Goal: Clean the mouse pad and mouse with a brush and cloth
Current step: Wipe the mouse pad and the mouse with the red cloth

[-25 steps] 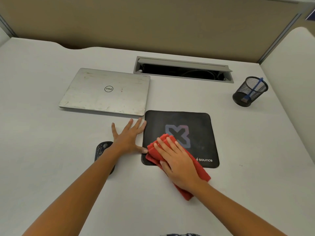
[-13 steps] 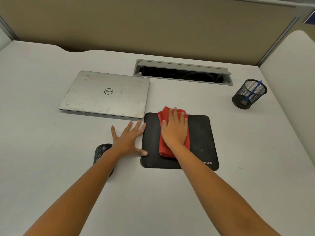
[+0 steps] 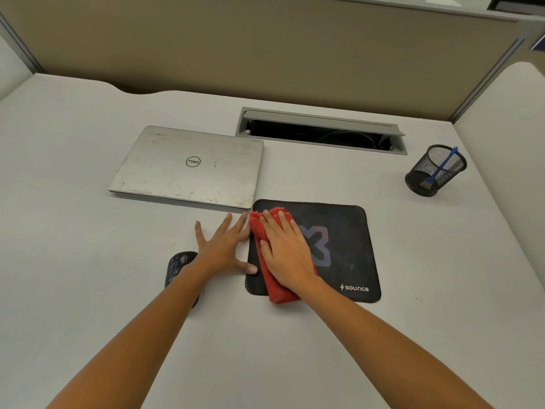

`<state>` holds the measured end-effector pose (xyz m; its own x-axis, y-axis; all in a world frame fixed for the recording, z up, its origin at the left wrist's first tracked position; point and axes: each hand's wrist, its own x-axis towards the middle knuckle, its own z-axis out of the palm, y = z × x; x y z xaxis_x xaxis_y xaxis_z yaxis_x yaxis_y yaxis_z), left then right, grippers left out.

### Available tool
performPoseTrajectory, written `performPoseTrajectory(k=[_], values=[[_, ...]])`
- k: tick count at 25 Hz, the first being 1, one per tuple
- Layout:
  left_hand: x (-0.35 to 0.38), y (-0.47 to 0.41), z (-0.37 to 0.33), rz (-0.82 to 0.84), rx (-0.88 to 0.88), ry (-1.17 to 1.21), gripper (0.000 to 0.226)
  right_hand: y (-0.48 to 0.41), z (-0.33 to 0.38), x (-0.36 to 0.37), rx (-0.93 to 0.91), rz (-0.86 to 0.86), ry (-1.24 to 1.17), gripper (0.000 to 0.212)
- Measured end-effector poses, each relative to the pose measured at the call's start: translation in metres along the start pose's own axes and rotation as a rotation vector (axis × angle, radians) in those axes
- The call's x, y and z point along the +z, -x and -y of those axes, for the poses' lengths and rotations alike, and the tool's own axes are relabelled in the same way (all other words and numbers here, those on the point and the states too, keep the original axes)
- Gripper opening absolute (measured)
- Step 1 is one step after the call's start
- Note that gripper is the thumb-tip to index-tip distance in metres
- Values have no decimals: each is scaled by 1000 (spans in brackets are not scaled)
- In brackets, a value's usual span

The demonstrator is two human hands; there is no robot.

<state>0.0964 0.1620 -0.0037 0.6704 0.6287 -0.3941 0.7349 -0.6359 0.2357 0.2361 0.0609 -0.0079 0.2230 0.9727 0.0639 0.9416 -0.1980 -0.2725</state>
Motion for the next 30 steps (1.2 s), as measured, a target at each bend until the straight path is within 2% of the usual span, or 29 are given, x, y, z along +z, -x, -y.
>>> performPoseTrajectory(k=[6,11,15,21,26,30], values=[[-5,0,2,61,32,-65,120,-37,11,3,206,47,148,61],[-8,1,0,64,39,-76,115,9,13,5,-4,44,158,63],[-8,0,0,59,37,-108,112,48,5,3,-194,104,131,60],[-10,-1,1,64,44,-172,115,65,-13,-10,-358,178,70,54],[-9,-1,3,65,49,-134,115,89,-39,-22,-396,217,-46,50],[-7,-2,7,78,67,-125,115,116,-73,-39,-306,204,-73,51]])
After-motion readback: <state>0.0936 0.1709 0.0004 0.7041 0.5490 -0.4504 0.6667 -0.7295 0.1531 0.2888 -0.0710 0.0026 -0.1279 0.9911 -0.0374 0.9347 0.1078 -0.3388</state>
